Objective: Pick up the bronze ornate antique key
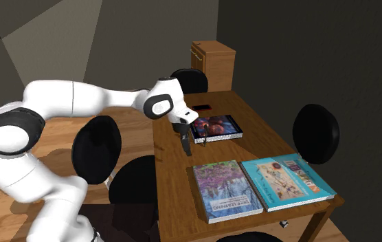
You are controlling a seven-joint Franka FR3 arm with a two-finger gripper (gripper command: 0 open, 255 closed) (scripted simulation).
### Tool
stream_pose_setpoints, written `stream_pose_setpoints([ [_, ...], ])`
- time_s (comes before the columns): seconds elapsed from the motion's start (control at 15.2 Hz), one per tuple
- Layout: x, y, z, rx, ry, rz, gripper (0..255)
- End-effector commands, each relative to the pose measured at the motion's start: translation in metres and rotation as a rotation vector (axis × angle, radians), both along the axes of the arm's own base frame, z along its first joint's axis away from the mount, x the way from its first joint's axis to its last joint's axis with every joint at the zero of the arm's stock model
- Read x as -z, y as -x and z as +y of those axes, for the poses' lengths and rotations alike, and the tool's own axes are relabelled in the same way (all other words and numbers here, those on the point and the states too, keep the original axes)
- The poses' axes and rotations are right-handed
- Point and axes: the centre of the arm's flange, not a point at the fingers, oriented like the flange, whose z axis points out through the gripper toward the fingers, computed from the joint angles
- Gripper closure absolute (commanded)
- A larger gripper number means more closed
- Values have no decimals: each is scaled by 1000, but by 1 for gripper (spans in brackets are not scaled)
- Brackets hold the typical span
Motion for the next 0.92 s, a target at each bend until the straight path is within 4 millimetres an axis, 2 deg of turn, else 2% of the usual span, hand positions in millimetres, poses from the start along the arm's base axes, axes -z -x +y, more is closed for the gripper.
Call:
stream_pose_setpoints([
  [0.0,2,-9,25,0,-6,-29,0],
  [0.79,13,-62,160,-4,-24,-193,0],
  [0.86,13,-62,161,-4,-24,-193,0],
])
